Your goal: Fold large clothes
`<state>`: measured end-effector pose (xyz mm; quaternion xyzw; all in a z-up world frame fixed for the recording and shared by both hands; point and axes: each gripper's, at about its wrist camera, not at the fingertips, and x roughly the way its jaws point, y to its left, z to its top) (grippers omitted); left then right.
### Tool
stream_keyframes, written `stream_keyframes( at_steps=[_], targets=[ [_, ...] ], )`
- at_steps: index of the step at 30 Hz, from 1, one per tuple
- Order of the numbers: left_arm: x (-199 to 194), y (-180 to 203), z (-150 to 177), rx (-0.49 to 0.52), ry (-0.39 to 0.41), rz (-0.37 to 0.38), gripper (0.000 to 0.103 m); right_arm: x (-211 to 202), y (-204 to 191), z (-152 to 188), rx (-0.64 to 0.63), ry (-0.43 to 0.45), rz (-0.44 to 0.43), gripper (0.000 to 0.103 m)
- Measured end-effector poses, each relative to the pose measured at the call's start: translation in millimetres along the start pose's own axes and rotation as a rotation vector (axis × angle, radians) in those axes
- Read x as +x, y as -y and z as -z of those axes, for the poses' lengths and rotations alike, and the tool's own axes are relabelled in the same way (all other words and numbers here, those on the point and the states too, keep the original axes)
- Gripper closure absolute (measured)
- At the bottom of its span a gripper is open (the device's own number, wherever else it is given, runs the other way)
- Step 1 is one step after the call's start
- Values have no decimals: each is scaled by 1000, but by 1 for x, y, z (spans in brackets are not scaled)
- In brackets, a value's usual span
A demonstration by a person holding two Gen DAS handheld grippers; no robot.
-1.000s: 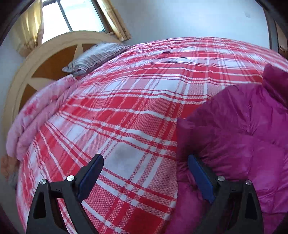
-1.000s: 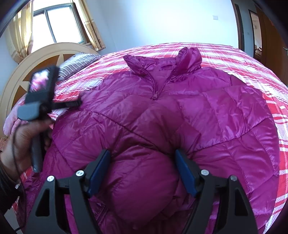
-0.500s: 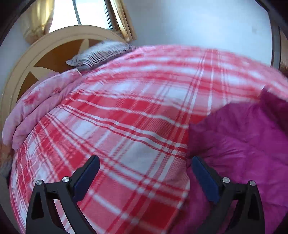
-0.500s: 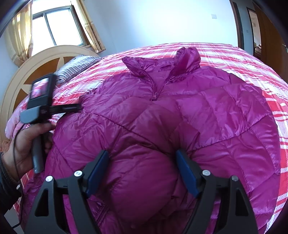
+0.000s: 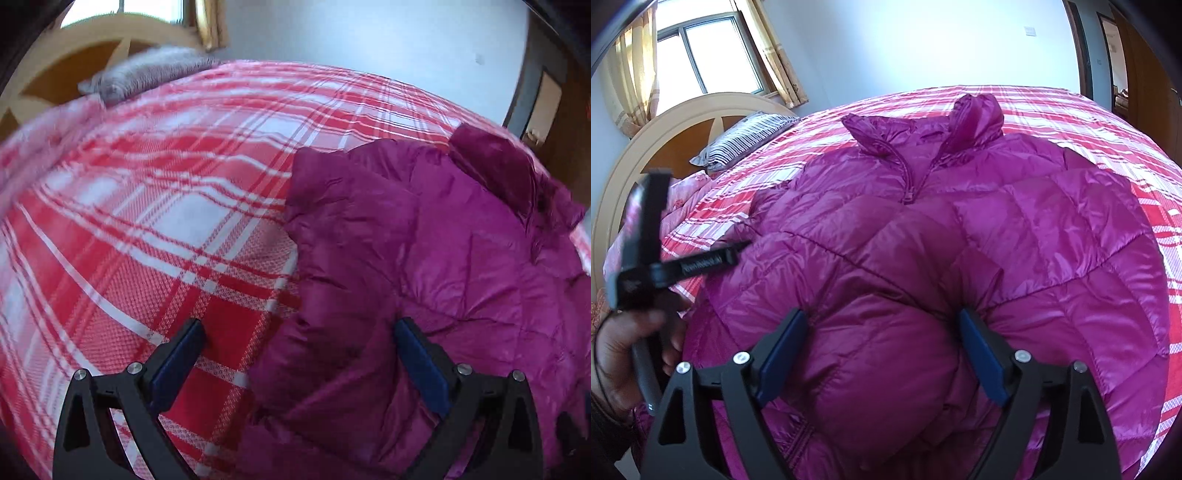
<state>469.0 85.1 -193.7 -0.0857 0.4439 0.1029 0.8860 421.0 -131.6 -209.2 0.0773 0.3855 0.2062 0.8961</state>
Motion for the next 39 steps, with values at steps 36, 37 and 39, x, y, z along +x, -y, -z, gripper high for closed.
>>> stream_keyframes(
  at_steps=[36,37,39],
  targets=[
    [-13,62,15,189,49,69,1,-46,-2,-30,15,123,46,18],
    [-14,61,15,188,49,70,1,-46,-4,-35,9,117,54,19],
    [-12,61,14,188,49,70,1,-38,-7,-47,-22,86,79,27]
  ],
)
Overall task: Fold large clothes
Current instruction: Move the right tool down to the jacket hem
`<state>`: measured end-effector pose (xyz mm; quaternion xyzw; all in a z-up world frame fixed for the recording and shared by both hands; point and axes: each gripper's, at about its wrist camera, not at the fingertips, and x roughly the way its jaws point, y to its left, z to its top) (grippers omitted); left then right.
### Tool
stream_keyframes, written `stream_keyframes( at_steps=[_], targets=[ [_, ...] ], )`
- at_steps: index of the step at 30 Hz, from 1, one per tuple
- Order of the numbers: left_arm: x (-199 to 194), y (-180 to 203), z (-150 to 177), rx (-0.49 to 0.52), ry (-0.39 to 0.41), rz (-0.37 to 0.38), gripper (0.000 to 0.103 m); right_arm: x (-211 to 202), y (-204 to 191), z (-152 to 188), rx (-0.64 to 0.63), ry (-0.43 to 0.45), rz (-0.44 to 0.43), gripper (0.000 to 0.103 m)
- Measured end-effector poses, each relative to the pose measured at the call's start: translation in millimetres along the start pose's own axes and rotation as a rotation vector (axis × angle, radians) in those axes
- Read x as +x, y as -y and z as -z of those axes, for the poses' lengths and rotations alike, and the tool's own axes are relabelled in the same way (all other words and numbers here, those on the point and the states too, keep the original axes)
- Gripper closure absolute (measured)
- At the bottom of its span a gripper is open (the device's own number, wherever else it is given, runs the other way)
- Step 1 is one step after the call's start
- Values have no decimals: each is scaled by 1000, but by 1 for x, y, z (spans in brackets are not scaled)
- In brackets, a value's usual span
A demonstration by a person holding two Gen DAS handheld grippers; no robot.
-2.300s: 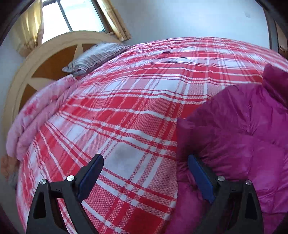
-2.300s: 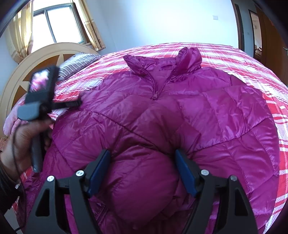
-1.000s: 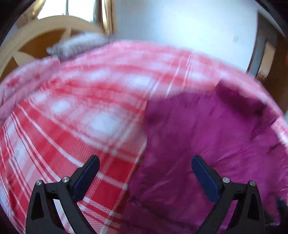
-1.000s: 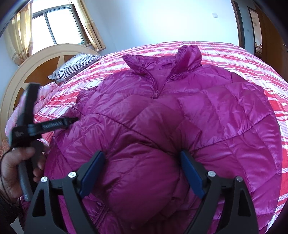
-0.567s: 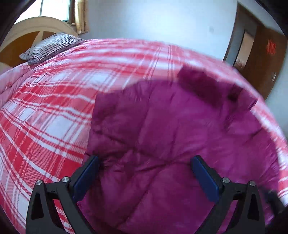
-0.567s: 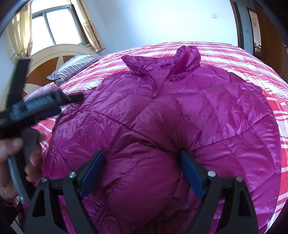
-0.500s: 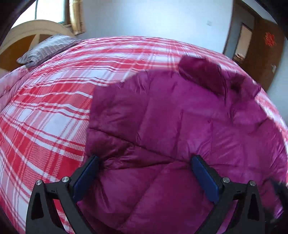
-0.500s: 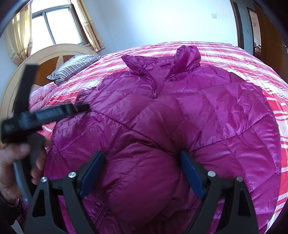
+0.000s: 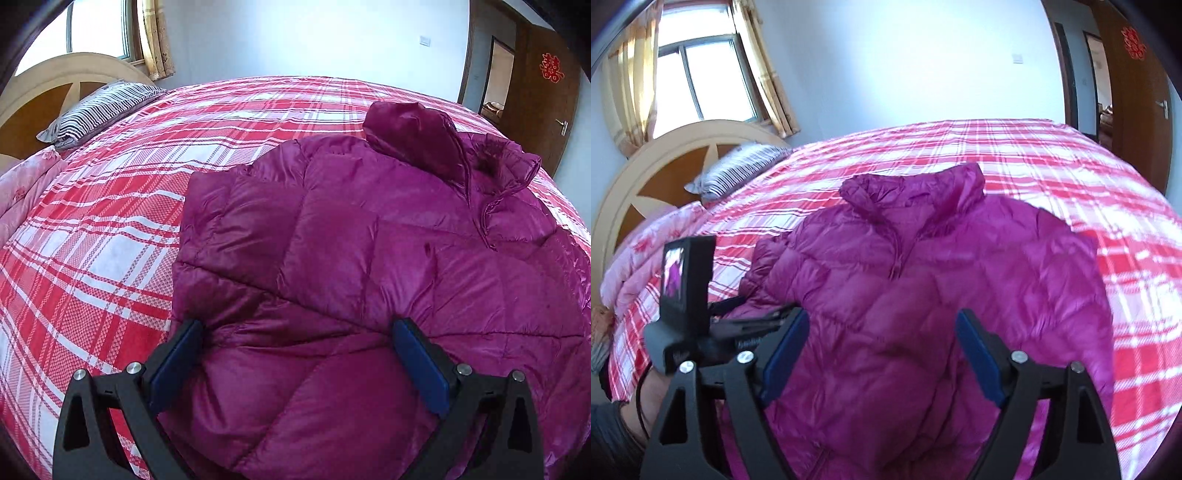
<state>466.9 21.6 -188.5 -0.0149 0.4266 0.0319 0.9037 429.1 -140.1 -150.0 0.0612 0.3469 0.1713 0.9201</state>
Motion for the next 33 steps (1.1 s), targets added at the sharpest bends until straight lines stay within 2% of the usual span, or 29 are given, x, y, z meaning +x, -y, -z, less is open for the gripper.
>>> stream_keyframes(
  at_steps=[2,3,4,10,15,17,20,24,29,31,33],
  targets=[
    [0,0,0,1,0,-1,1,16,-4,-4,-48,-48,34,36],
    [0,0,0,1,0,-1,1,23,-4,-3,-54,-71,32,43],
    [0,0,0,1,1,-2,1,30,-3,-2,-52,-92,21,45],
    [0,1,0,1,7,-4,1,51,1,16,-87,-157,37,47],
    [-9,-6,-3,-14,9,20,1,54,2,25,-101,-155,45,47],
    [-20,-8,-8,-4,38,21,1,52,2,27,-111,-141,51,47],
    [-41,-10,-30,-10,96,38,1,55,3,27,-104,-131,45,47],
    [-43,1,-75,-6,109,64,1,56,0,27,-116,-130,56,46],
    [-24,43,-127,121,147,37,1,56,-1,27,-117,-125,56,46],
    [-6,61,-151,176,139,26,1,57,-3,27,-121,-122,60,46],
    [15,73,-165,220,117,-24,1,56,-4,27,-126,-119,65,46]
  ],
)
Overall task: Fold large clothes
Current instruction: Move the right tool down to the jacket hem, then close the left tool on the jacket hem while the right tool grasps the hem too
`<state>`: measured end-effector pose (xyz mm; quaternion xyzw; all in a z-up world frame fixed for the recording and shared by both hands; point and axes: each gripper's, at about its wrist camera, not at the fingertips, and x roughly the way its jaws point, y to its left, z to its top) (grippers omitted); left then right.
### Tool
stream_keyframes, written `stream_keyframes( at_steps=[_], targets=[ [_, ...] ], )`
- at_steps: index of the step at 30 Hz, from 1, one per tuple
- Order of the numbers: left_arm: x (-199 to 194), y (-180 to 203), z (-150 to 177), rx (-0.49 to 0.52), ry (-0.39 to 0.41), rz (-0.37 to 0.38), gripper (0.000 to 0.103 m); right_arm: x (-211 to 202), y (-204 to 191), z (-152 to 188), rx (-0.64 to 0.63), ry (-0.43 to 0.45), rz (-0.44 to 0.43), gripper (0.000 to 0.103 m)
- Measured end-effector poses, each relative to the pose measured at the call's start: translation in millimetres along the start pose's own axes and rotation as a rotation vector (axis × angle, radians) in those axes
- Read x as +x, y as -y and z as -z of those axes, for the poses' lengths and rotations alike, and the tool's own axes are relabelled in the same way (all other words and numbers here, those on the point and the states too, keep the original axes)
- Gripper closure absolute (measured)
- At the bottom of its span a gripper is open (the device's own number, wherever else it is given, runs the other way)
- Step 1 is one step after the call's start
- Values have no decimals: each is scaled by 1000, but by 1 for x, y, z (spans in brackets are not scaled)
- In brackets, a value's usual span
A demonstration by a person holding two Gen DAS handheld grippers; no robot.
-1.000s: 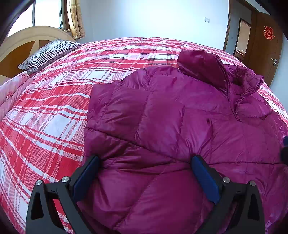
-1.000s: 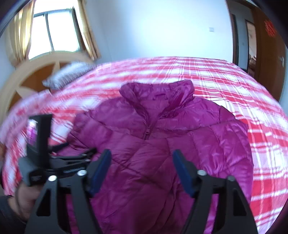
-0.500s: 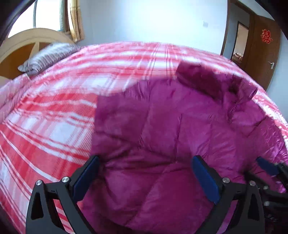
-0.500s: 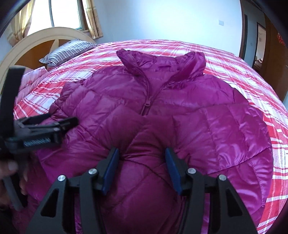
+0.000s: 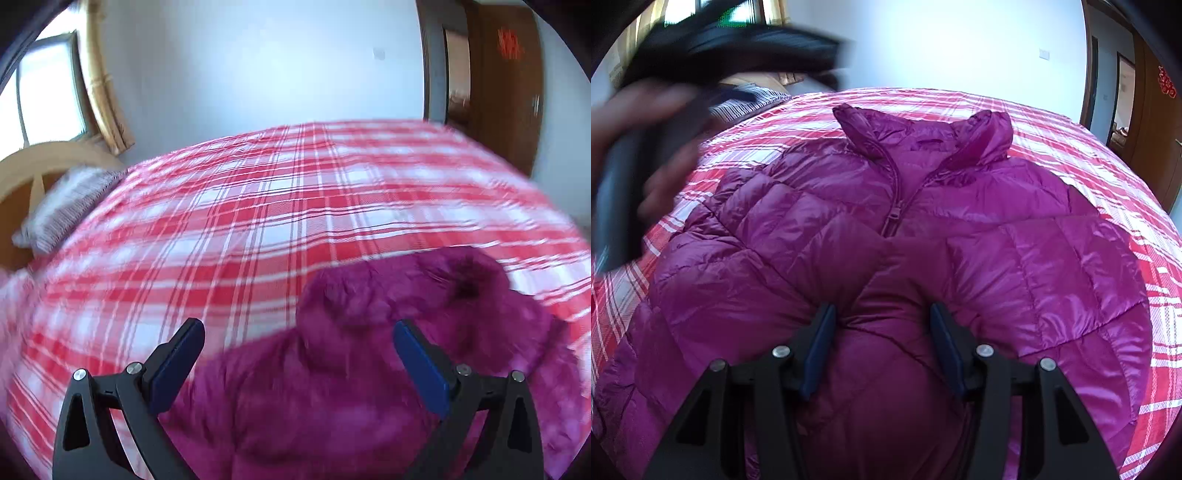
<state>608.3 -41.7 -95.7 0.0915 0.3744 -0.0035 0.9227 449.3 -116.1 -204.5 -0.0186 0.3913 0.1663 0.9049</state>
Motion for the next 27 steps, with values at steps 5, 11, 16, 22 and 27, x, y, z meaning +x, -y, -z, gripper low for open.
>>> stream_keyframes(
  at_steps=[5,11,16,22,27],
  targets=[
    [50,11,-3,75,-97,-98,29,1,4,-1,14,4,-17,46],
    [41,-6,13,-32,-80,-6,88,1,6,-1,18,4,-30,44],
    [19,-25,32,-188,-21,86,89,-7,22,-10,51,-2,-125,36],
    [16,-31,43,-233,-15,163,89,-41,70,-67,117,86,-118,34],
    [13,-37,47,-226,-10,191,89,-7,107,-132,98,22,6,29]
  ],
)
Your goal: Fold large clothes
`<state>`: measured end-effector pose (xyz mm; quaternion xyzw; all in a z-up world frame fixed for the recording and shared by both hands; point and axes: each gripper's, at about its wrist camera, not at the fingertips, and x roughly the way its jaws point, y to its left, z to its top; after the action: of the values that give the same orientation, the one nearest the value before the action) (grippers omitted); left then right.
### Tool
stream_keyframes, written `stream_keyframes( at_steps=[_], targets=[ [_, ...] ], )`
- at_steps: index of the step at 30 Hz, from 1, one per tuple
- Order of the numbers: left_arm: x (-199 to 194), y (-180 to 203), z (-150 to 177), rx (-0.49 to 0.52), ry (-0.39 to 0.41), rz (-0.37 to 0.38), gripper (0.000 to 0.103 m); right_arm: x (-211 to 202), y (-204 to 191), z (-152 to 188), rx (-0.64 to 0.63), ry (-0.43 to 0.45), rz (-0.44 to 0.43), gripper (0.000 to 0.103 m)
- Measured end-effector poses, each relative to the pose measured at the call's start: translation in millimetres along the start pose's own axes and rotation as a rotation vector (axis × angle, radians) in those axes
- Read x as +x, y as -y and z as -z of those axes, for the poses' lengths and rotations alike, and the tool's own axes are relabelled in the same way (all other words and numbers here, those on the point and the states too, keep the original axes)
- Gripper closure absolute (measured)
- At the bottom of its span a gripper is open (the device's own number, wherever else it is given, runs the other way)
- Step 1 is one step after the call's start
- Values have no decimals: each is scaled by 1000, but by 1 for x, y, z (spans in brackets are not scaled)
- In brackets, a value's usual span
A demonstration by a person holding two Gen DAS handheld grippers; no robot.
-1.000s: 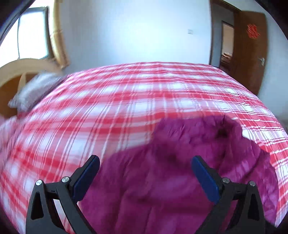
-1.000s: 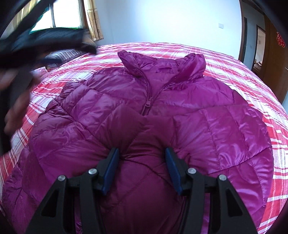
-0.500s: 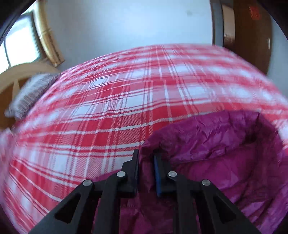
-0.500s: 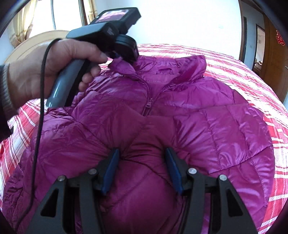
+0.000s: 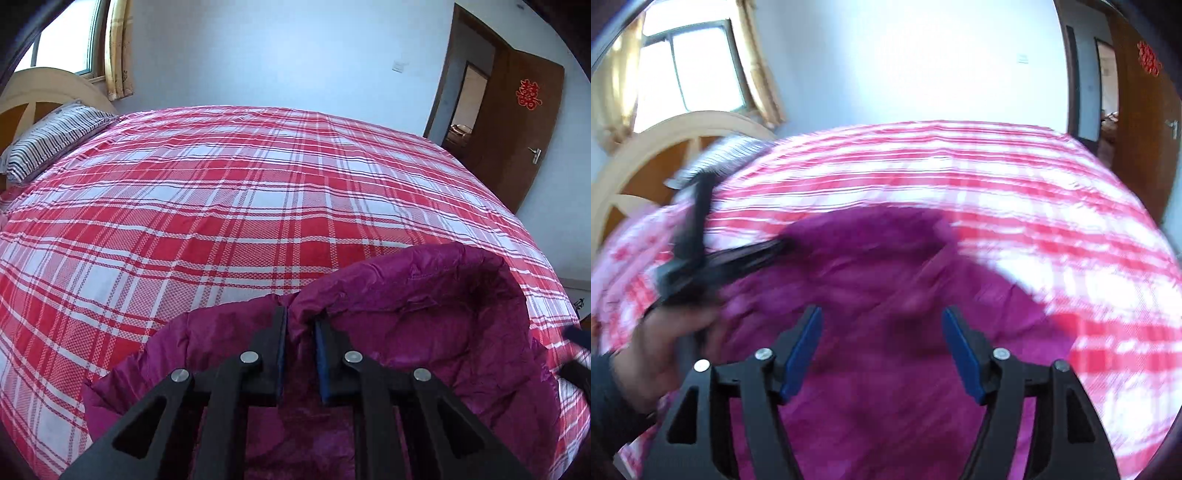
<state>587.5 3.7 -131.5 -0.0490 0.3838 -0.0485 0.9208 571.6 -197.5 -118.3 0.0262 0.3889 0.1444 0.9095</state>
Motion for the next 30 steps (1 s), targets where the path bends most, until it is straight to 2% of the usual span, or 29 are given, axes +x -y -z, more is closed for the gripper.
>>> stream_keyframes(
  at_steps=[4,7,8,9,10,11,12,15,18,22,24,25,26,29,30],
  targets=[
    [-3,-3,2,0,2,17,89,49,16,-34,-65,-73,103,29],
    [-5,-4,5,10,1,33,89,68,25,-43,-80,-75,96,31],
    [-6,-4,6,14,0,35,89,75,24,-45,-116,-81,97,38],
    [-6,-4,7,19,-1,38,89,79,21,-43,-149,-87,103,52],
    [-7,-4,7,23,-1,39,89,73,18,-33,-166,-89,114,60],
    [-7,-5,8,25,-1,41,89,75,17,-31,-181,-93,123,79],
    [-7,-6,8,25,0,43,89,73,16,-26,-195,-92,129,86],
    [-11,-10,10,-4,7,56,89,66,16,-12,-227,-76,151,89],
    [-25,-14,10,-49,16,116,89,65,20,3,-247,-70,180,91],
    [-54,-12,2,-63,109,173,87,70,26,14,-244,-67,187,91],
    [-53,-5,-12,-28,129,132,80,71,25,18,-253,-66,192,91],
    [-50,-3,-19,-23,133,103,79,72,25,18,-258,-65,197,91],
    [-44,-6,-29,-40,142,66,79,72,23,20,-266,-62,202,91],
    [-40,-22,-45,-135,187,43,79,72,20,24,-284,-58,212,91],
    [-36,-22,-47,-126,184,18,79,72,21,26,-284,-61,211,91]
  ],
)
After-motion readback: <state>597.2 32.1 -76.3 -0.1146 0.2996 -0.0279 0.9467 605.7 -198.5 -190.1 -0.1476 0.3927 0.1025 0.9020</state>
